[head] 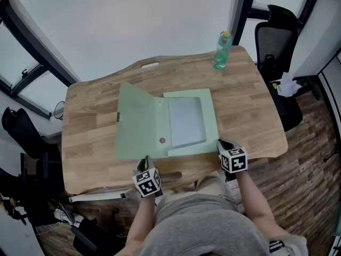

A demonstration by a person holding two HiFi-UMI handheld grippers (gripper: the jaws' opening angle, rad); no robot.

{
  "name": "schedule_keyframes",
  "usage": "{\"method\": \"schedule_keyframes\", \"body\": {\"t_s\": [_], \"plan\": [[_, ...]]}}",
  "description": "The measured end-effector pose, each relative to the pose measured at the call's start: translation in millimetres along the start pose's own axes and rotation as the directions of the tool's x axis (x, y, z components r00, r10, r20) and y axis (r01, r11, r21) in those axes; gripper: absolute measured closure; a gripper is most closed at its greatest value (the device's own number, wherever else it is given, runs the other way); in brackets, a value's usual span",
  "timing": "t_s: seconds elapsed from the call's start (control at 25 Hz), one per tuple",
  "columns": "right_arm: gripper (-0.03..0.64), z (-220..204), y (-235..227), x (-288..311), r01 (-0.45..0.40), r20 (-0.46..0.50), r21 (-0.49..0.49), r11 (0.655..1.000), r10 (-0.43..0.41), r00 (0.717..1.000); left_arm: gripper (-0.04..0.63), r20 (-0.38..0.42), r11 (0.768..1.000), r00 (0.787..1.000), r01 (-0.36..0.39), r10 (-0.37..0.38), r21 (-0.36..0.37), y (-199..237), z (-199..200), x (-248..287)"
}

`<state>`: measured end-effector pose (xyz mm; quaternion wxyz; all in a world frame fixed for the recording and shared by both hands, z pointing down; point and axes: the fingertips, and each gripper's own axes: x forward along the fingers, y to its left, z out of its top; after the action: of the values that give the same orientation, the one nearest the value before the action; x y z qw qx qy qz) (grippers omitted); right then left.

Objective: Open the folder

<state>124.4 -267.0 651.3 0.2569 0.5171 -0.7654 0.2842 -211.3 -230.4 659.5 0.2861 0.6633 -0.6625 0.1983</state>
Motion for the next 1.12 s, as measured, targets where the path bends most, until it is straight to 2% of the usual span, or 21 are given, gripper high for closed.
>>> {"method": "schedule_keyframes", "body": {"t_s": [0.2, 0.6, 0.92, 1.12], "plan": [[0.612, 0, -1, 0, 0.0, 0.002, 0.003, 1.0, 0.0, 1.0, 0.508, -0.042, 0.997, 0.998, -0.056, 0.054, -0.05, 16, -10, 10], [0.612, 0, 0, 0, 0.01, 0.001, 0.011, 1.0, -0.01, 1.0, 0.417, -0.107, 0.987, 0.986, -0.133, 0.124, -0.086, 39, -27, 25], [0.614, 0, -1, 0, 0.025, 0.004, 0.018, 1.0, -0.025, 1.0, 0.334, -0.149, 0.981, 0.974, -0.18, 0.168, -0.075, 50, -35, 32], [0.614, 0, -2, -1, 0.033, 0.005, 0.021, 0.999, -0.033, 0.999, 0.321, -0.162, 0.981, 0.972, -0.182, 0.168, -0.073, 51, -35, 32]]}}
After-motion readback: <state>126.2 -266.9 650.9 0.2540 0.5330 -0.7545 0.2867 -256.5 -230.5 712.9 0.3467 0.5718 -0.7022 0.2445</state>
